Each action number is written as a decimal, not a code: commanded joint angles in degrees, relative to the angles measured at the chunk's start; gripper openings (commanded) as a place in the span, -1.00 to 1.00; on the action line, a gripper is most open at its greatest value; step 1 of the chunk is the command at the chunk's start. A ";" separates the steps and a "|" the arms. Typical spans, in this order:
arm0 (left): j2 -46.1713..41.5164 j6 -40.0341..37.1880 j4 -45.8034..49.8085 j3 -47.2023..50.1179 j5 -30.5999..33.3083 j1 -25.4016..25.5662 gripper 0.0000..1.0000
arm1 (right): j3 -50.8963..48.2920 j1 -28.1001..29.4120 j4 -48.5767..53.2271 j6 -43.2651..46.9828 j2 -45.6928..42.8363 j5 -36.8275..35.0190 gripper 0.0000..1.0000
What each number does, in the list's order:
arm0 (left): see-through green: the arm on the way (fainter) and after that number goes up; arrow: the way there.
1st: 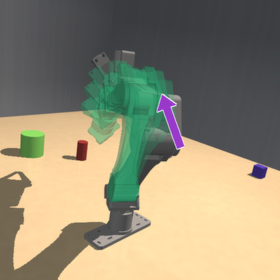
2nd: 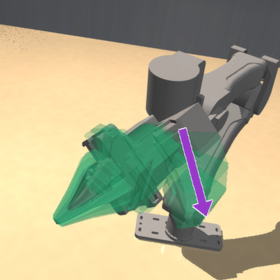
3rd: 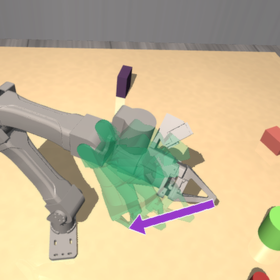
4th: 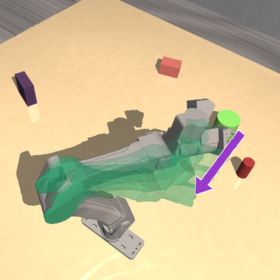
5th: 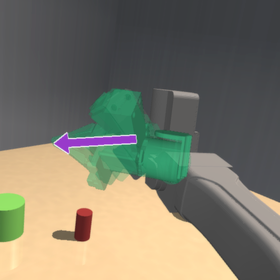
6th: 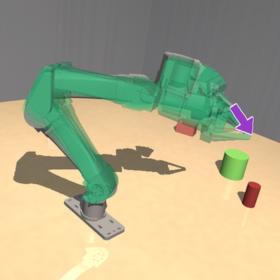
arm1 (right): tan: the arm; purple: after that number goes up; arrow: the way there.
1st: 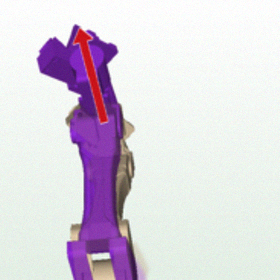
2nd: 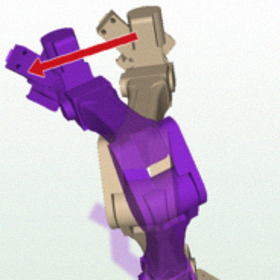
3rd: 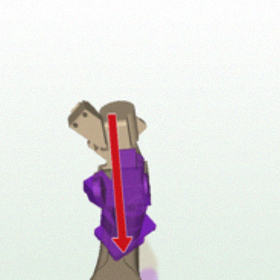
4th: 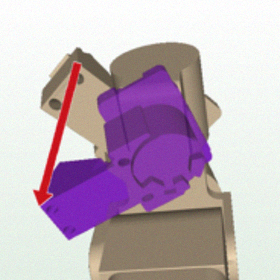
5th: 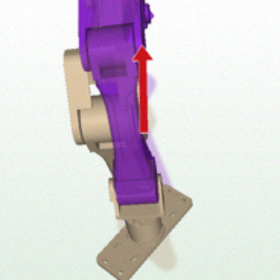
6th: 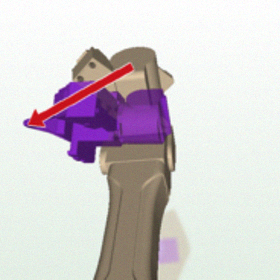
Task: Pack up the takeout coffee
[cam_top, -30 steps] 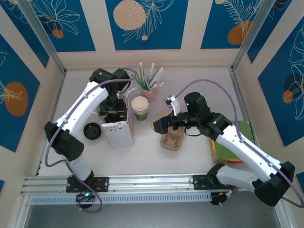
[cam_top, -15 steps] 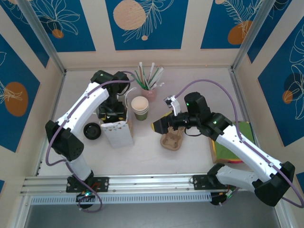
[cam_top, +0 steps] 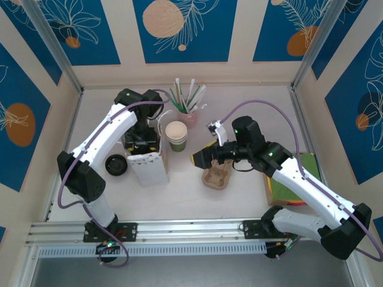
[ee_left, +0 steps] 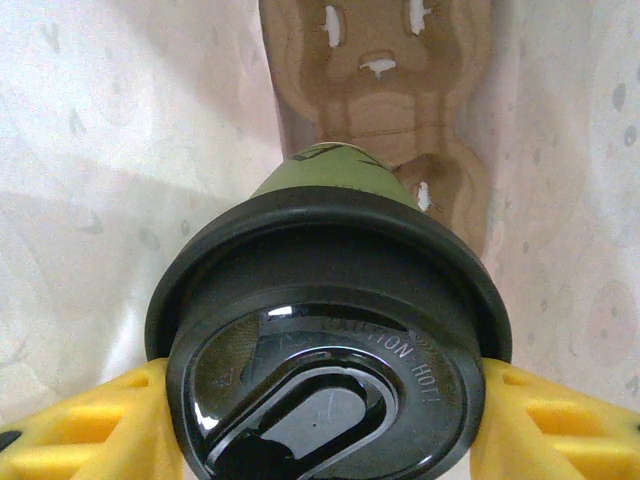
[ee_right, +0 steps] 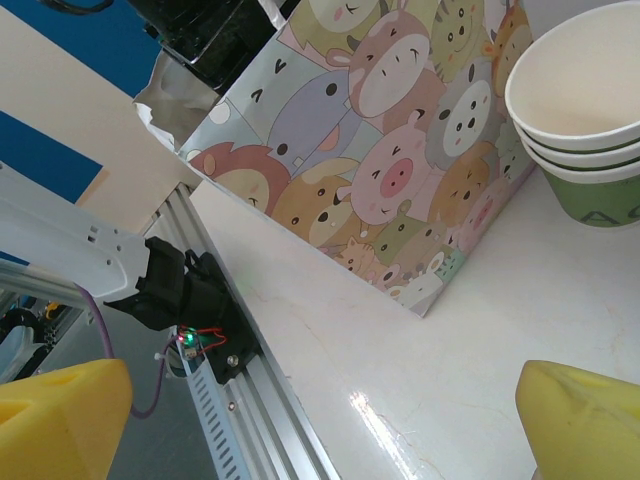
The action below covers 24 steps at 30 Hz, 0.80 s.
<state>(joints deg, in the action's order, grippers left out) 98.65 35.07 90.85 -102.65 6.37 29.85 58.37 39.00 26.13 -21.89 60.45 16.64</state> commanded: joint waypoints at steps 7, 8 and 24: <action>-0.74 0.31 0.82 0.79 -0.49 -1.02 0.19 | 0.26 0.30 -0.49 1.12 0.29 -0.12 0.98; -0.74 0.26 0.86 0.86 -0.43 -0.96 0.19 | 0.27 0.35 -0.55 1.13 0.31 -0.12 0.98; -3.01 -1.22 0.93 3.36 -3.29 -1.02 0.18 | 0.17 0.42 -0.64 0.80 0.35 -0.10 0.98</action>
<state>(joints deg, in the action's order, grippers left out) 98.00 34.35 90.83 -100.18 5.08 29.74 58.37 39.00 26.13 -21.89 60.64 16.64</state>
